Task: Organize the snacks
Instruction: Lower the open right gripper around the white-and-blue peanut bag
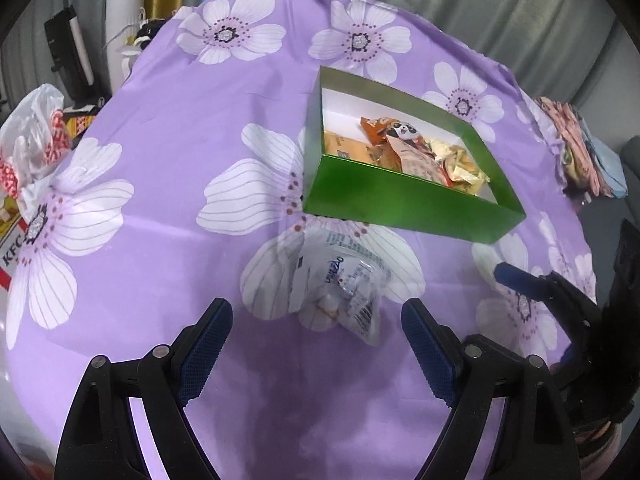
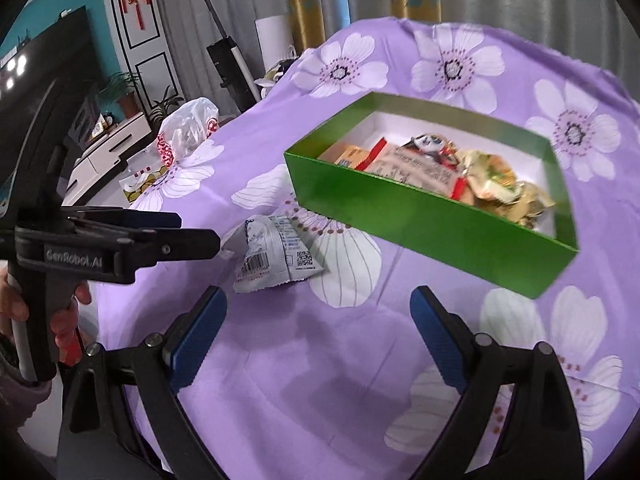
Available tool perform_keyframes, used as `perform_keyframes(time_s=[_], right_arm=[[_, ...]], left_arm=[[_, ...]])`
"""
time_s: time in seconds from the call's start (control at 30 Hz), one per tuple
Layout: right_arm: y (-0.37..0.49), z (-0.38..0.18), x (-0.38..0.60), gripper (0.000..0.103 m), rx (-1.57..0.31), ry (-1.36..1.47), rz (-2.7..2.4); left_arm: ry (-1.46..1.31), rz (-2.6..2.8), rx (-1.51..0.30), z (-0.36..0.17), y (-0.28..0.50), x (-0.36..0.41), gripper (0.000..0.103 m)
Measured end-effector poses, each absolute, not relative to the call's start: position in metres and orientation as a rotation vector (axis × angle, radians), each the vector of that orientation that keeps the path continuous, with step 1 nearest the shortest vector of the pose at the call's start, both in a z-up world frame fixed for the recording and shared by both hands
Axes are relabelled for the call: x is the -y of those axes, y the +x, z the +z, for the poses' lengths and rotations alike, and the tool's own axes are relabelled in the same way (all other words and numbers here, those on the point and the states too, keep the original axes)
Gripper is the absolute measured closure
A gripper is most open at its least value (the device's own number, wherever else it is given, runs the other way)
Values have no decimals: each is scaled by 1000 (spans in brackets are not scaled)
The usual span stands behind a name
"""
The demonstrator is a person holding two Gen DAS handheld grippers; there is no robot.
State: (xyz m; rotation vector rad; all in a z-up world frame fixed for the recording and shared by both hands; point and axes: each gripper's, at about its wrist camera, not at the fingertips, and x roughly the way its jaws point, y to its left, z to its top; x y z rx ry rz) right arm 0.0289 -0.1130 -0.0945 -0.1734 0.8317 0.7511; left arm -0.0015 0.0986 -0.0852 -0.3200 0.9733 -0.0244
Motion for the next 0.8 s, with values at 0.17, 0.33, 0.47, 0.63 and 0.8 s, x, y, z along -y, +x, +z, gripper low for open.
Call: perform_keyframes(time_s=[0.17, 0.33, 0.47, 0.63, 0.8], right_arm=[[45, -104, 107, 9, -852, -138, 778], [57, -113, 102, 9, -869, -133, 802], [67, -119, 98, 9, -878, -144, 809], [78, -127, 89, 10, -897, -155, 842], [79, -132, 79, 13, -910, -179, 869]], left_arm=[[-348, -45, -982, -94, 9, -106, 16], [-378, -58, -984, -102, 14, -111, 16], [-383, -53, -998, -108, 17, -111, 16], [-410, -65, -1008, -115, 21, -112, 16], [-435, -41, -1014, -120, 22, -120, 17]])
